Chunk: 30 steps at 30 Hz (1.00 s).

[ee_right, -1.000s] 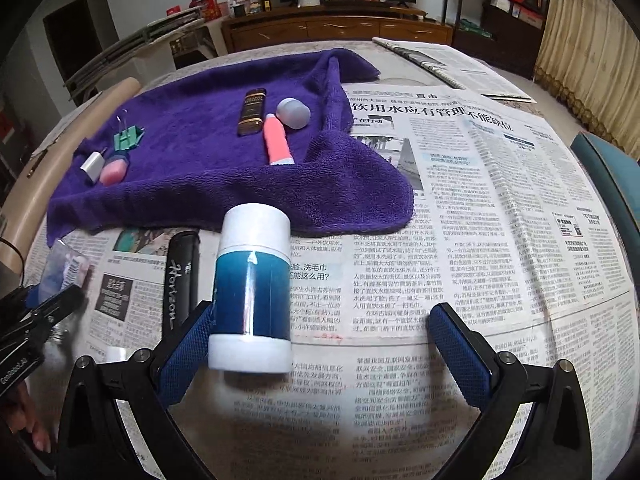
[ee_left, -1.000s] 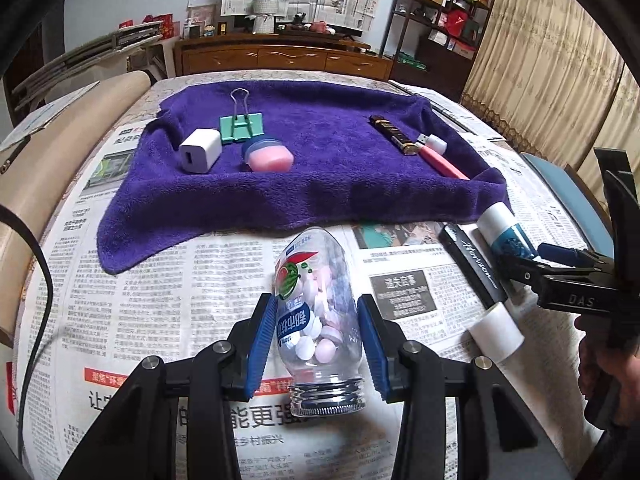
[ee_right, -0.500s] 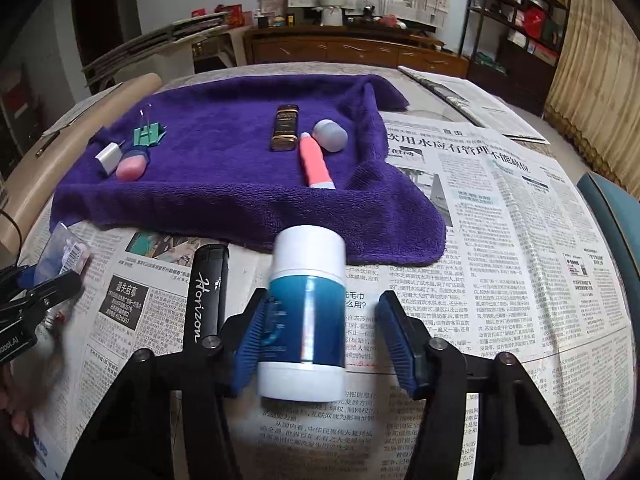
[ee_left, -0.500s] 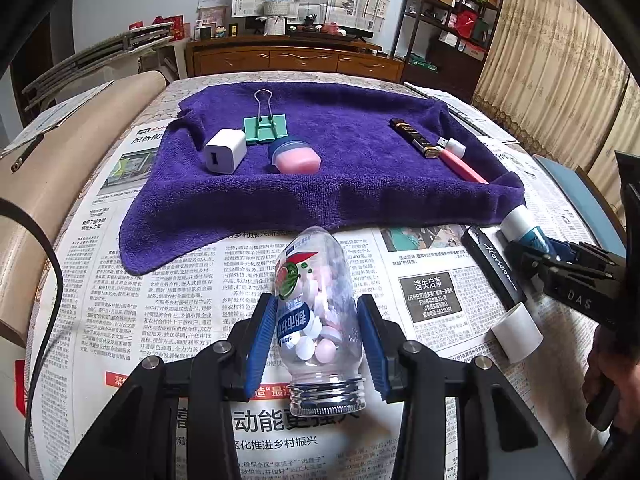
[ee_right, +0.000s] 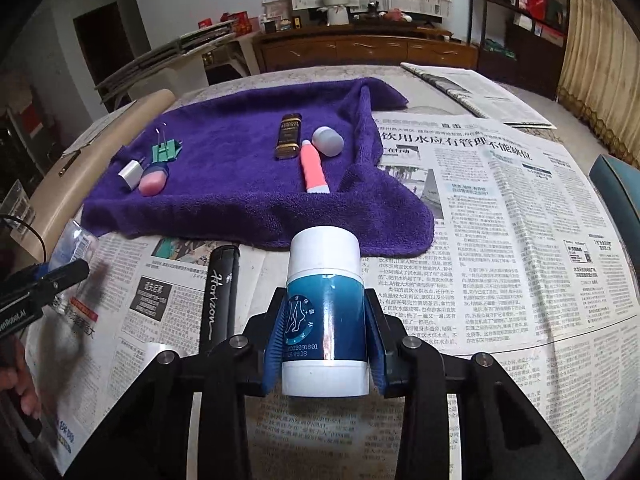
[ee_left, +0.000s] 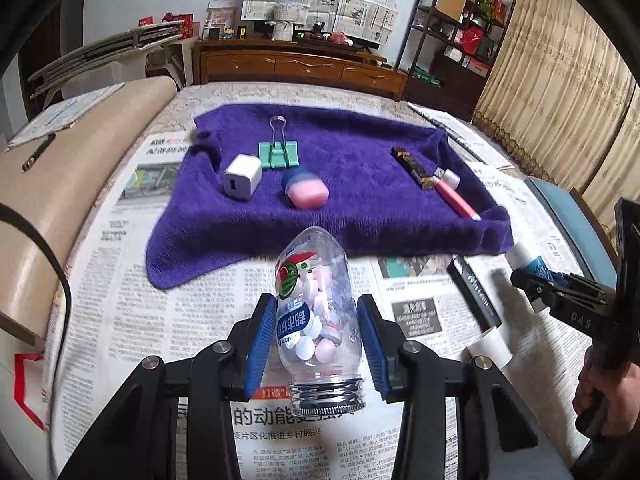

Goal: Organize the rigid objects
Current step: 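Lift the pill bottle with left tool while right tool grasps the blue-white deodorant, then place the pill bottle and deodorant onto the purple towel with both tools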

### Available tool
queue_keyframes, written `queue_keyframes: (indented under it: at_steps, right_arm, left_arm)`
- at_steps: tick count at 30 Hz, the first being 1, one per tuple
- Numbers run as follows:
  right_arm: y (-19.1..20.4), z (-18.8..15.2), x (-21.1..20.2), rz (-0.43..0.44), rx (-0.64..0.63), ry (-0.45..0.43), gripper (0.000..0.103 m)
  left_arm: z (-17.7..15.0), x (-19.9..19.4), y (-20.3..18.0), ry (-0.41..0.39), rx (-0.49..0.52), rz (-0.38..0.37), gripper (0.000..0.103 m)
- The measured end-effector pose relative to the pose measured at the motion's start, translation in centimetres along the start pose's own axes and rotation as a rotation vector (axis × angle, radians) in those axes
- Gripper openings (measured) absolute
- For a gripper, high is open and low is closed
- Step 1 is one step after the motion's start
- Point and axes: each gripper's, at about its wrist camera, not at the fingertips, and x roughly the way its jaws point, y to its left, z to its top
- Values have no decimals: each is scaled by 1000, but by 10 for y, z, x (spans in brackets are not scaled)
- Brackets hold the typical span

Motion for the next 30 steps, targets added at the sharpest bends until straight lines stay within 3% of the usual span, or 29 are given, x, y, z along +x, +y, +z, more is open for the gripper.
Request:
queue_keyframes:
  at_steps: [8, 16, 24, 30]
  right_arm:
    - [-2, 9, -12, 47, 0, -4, 36]
    - [5, 49, -13, 92, -32, -20, 36]
    - [30, 102, 28, 152, -84, 9, 36]
    - [52, 117, 68, 188, -136, 92, 36]
  left_arm:
    - [27, -4, 5, -11, 3, 5, 40]
    - [61, 17, 6, -2, 13, 6, 40]
    - [92, 48, -7, 6, 26, -41, 40]
    - [107, 81, -23, 48, 71, -53, 40]
